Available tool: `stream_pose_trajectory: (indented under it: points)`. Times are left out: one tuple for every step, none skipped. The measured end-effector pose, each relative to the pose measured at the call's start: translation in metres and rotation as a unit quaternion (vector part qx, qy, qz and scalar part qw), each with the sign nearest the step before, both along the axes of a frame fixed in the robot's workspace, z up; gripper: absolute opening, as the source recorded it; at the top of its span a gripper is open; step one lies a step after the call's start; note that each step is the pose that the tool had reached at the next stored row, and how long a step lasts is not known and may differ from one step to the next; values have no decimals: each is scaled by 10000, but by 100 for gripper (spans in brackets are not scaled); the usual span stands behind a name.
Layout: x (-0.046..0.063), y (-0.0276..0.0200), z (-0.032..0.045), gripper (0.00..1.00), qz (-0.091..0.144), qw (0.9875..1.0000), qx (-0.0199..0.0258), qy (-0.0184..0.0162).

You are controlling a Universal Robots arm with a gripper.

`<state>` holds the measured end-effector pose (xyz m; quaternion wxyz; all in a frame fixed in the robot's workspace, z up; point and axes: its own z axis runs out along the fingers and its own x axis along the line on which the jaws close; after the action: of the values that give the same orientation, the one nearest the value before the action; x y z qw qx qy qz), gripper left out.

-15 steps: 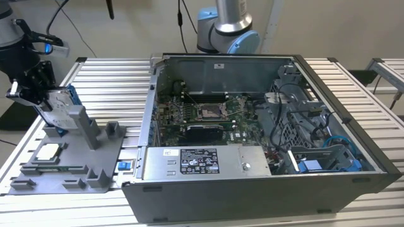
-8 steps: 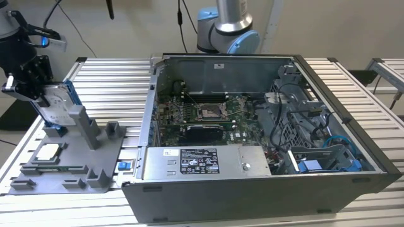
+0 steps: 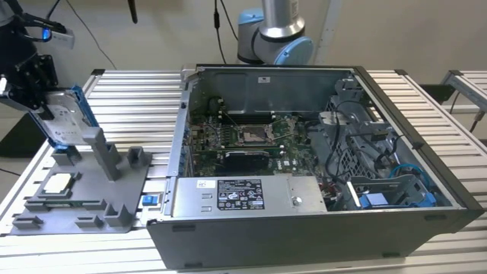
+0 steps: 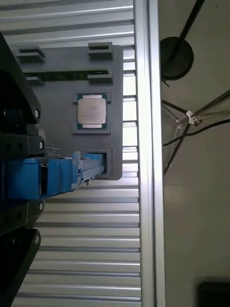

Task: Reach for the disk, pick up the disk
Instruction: 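Pick up the disk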

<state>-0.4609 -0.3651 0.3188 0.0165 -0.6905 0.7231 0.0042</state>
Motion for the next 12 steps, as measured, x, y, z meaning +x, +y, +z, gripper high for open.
stream_pose_trajectory:
  points:
    - [0, 0, 29, 0, 0, 10000, 0, 0]
    - [0, 0, 58, 0, 0, 10000, 0, 0]
    - [0, 0, 88, 0, 0, 10000, 0, 0]
    - [0, 0, 115, 0, 0, 10000, 0, 0]
    - [0, 0, 142, 0, 0, 10000, 0, 0]
    - [0, 0, 167, 0, 0, 10000, 0, 0]
    - [0, 0, 196, 0, 0, 10000, 0, 0]
    - [0, 0, 222, 0, 0, 10000, 0, 0]
    - [0, 0, 247, 0, 0, 10000, 0, 0]
    - [0, 0, 275, 0, 0, 10000, 0, 0]
    - [0, 0, 301, 0, 0, 10000, 0, 0]
    - [0, 0, 325, 0, 0, 10000, 0, 0]
